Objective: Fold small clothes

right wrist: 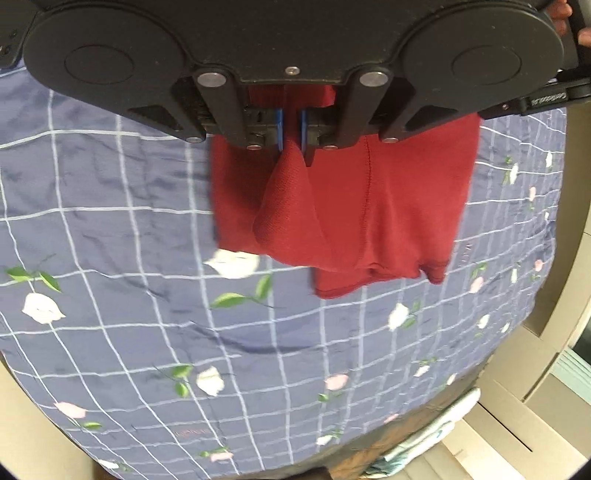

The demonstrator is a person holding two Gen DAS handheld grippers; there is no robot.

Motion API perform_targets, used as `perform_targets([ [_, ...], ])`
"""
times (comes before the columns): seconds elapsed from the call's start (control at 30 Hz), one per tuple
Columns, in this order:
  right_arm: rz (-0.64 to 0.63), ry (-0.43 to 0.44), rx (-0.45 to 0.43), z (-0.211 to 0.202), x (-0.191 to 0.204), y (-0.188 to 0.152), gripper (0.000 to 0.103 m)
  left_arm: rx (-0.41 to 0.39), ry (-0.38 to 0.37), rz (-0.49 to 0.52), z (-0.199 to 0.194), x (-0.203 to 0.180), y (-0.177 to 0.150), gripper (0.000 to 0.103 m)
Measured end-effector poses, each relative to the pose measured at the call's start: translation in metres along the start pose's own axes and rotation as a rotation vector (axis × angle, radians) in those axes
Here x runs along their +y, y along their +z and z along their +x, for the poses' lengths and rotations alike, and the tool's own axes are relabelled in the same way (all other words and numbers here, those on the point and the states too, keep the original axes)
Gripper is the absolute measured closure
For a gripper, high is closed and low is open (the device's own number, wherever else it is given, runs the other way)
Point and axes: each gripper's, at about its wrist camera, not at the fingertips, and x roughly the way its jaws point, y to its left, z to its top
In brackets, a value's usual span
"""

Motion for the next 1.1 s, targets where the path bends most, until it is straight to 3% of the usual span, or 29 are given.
perform_targets([
  [0.57,-0.017,-0.071,0.055,0.023,-0.007,-0.006,0.091,0.016,0.009,0.014,0.005,-0.011,-0.006,0.011],
  [1.1,-0.07,-0.104,0.045,0.03,-0.007,-0.009,0.09,0.02,0.019,0.044,0.009,-0.018,-0.01,0.01],
])
